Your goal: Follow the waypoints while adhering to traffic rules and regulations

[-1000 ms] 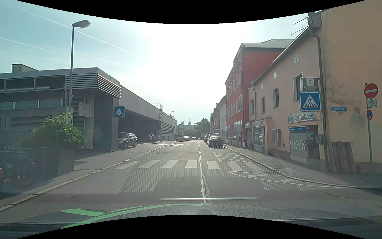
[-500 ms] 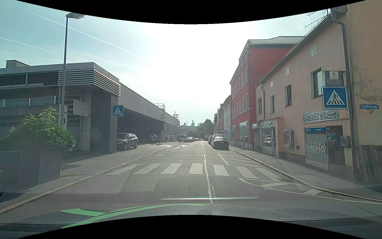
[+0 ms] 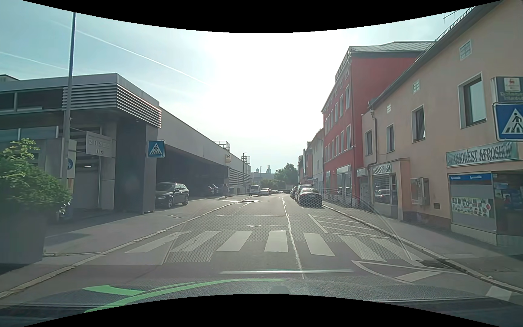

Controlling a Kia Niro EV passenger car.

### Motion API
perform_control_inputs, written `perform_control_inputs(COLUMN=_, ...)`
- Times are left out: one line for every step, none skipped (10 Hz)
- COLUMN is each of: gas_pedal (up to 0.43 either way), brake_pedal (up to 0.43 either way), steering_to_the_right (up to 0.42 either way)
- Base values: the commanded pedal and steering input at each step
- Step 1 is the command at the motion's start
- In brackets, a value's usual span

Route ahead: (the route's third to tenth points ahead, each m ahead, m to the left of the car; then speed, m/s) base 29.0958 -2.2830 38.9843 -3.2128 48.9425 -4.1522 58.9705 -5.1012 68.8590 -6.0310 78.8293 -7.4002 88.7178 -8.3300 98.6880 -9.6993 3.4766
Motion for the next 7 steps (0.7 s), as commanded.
perform_control_inputs(gas_pedal=0.280, brake_pedal=0.000, steering_to_the_right=-0.004)
perform_control_inputs(gas_pedal=0.287, brake_pedal=0.000, steering_to_the_right=0.005)
perform_control_inputs(gas_pedal=0.287, brake_pedal=0.000, steering_to_the_right=0.012)
perform_control_inputs(gas_pedal=0.287, brake_pedal=0.000, steering_to_the_right=0.016)
perform_control_inputs(gas_pedal=0.287, brake_pedal=0.000, steering_to_the_right=0.018)
perform_control_inputs(gas_pedal=0.287, brake_pedal=0.000, steering_to_the_right=0.018)
perform_control_inputs(gas_pedal=0.287, brake_pedal=0.000, steering_to_the_right=0.018)
